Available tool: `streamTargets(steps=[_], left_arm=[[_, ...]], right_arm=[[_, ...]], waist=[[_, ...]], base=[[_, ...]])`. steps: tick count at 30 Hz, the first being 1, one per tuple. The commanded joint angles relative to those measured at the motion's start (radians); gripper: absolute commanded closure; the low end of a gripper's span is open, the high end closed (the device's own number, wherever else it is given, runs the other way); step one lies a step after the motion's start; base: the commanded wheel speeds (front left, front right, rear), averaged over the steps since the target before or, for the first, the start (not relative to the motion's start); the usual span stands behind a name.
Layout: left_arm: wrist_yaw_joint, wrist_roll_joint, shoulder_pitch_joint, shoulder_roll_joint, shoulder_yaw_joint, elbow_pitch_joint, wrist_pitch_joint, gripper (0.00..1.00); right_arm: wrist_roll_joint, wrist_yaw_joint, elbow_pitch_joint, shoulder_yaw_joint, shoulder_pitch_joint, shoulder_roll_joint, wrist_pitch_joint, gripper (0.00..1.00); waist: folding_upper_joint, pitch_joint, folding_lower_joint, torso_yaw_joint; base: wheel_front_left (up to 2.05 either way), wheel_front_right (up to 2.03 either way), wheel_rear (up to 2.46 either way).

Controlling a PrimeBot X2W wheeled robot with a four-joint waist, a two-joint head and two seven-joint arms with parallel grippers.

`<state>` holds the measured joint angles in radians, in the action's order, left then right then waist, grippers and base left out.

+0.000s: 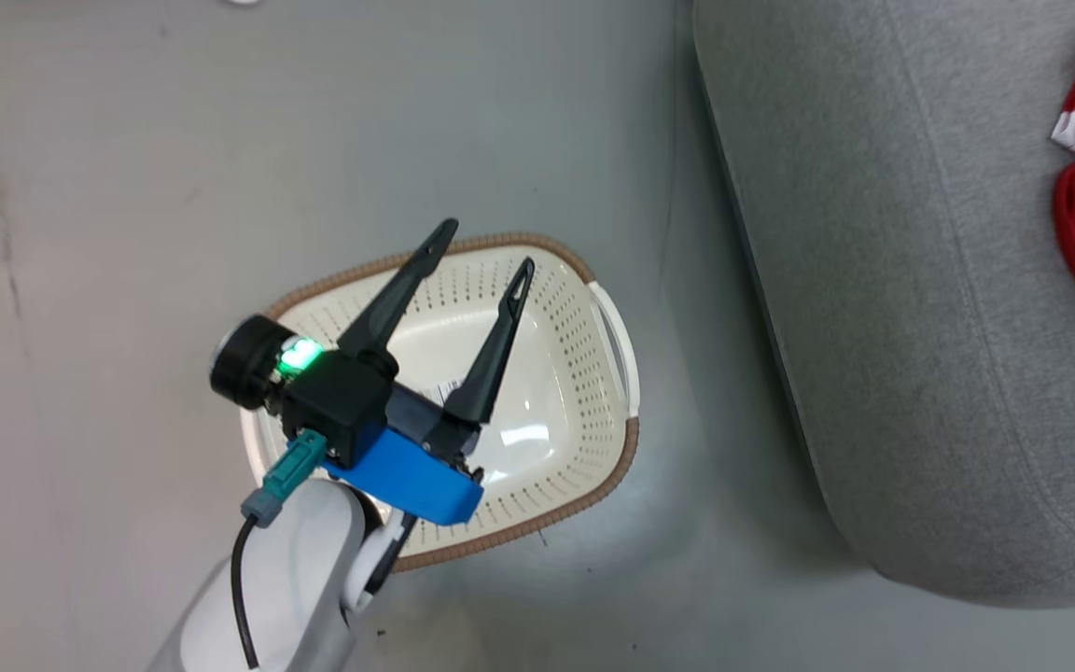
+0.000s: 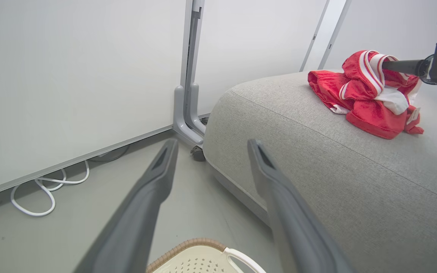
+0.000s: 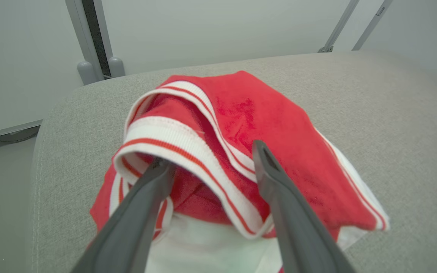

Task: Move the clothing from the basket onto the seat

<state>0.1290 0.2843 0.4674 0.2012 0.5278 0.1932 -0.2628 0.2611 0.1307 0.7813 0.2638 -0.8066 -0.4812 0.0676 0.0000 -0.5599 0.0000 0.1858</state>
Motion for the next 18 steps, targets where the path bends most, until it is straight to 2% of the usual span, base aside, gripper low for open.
streamTargets(steps=[1,7,13,18], left_arm=[[0.003,0.008,-0.018,-0.009,-0.006,0.005,-0.003,0.0],[0.003,0.04,-0.103,-0.046,-0.042,0.039,-0.003,0.0],[0.003,0.057,-0.197,-0.068,-0.087,0.076,-0.003,0.0],[0.003,0.058,-0.274,-0.083,-0.134,0.09,-0.003,0.0]], right_arm=[[0.005,0.0,-0.009,-0.006,0.033,-0.012,0.002,0.0],[0.007,0.0,-0.081,-0.039,0.15,-0.015,0.005,0.0],[-0.013,0.0,-0.19,-0.038,0.28,0.033,0.001,0.0],[-0.048,0.0,-0.298,-0.009,0.402,0.114,-0.004,0.0]], waist=[[0.0,0.067,0.0,-0.014],[0.0,0.201,0.0,-0.035],[0.0,0.325,0.0,-0.056],[0.0,0.422,0.0,-0.078]], base=[[0.0,0.0,0.0],[0.0,0.0,0.0],[0.0,0.0,0.0],[0.0,0.0,0.0]])
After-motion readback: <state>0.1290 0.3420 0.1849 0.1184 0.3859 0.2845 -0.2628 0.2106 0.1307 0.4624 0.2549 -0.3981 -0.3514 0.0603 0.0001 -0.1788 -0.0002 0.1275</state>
